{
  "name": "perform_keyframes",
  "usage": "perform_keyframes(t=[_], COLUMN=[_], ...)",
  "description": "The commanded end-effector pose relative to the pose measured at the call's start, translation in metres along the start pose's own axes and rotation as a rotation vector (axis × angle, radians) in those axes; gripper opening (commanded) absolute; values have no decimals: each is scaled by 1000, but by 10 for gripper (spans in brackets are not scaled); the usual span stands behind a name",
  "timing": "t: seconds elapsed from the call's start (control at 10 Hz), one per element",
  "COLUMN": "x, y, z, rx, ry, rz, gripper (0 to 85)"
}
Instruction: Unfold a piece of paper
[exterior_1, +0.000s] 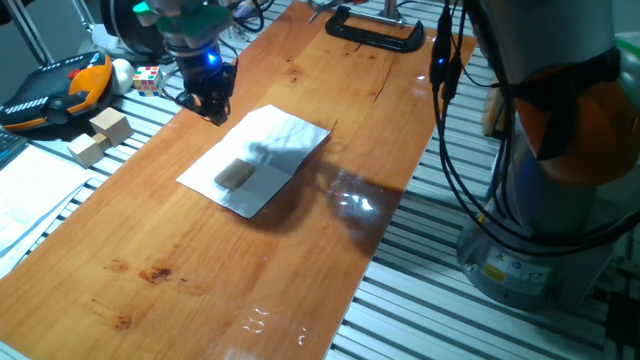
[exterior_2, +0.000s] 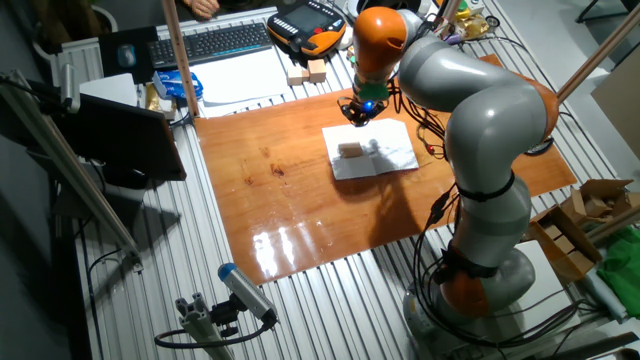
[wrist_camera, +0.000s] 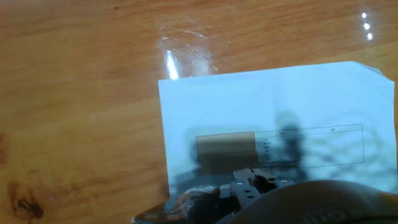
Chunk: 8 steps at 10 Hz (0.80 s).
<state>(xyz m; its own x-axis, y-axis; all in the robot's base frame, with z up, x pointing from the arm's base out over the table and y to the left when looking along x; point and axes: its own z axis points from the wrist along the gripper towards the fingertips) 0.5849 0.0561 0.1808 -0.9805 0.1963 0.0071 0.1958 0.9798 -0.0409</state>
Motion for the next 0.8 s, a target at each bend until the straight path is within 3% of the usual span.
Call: perform_keyframes(t=[0.0,0.7], x=[2,9], y=[-1,-15], z=[-1,-7], rx=[0,0], ry=[0,3], rz=[-4,-29], gripper=[20,20])
